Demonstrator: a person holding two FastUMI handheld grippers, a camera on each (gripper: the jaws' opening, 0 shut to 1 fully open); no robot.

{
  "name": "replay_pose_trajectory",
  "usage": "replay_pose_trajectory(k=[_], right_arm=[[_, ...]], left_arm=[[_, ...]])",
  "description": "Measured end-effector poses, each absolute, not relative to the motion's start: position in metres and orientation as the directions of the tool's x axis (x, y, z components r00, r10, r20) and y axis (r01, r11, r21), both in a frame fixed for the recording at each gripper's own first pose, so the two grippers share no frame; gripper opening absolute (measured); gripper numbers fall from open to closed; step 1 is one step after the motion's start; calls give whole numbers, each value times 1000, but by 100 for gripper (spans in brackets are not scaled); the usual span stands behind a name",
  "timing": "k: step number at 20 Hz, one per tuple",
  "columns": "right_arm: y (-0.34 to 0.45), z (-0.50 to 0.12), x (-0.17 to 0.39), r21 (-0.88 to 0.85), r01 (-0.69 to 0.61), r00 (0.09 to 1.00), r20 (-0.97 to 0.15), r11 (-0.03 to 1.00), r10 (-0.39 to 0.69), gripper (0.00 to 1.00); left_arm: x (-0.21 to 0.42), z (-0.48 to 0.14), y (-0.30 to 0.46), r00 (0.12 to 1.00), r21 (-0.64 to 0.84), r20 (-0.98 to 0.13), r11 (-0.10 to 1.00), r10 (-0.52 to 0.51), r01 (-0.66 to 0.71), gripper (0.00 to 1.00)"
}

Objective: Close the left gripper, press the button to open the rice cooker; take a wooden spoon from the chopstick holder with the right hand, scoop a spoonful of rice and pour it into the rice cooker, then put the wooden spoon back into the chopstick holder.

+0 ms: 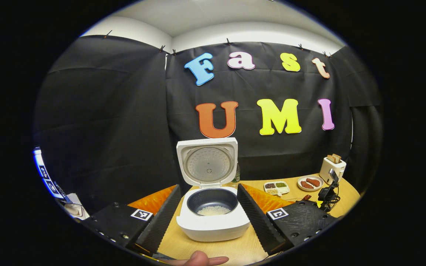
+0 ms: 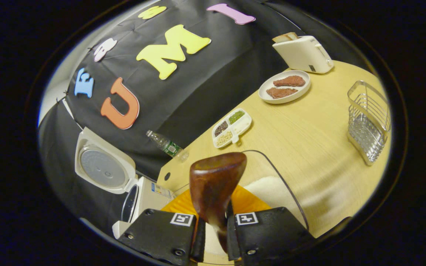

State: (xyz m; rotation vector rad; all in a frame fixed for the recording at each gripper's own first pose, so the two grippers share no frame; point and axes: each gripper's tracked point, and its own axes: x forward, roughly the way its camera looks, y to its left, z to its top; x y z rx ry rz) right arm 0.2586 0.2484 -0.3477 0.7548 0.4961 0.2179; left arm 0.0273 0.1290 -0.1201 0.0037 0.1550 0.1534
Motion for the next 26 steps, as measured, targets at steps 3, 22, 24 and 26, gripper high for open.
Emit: replay_pose_trajectory(k=[3, 22, 24, 26], right_arm=[[245, -340, 259, 730, -15, 868, -330, 684, 371, 29], [198, -268, 262, 931, 7, 911, -156, 364, 382, 28], [197, -266, 261, 940, 16, 911, -153, 339, 383, 28], [197, -261, 261, 947, 25, 909, -155, 320, 388, 28]], left_arm=[[28, -117, 130, 976, 20, -147, 987, 158, -156, 97], [31, -107, 123, 982, 33, -120, 989, 144, -141, 97], [31, -108, 122, 982, 29, -127, 990, 142, -140, 97], [29, -106, 123, 982, 26, -124, 990, 142, -140, 97]])
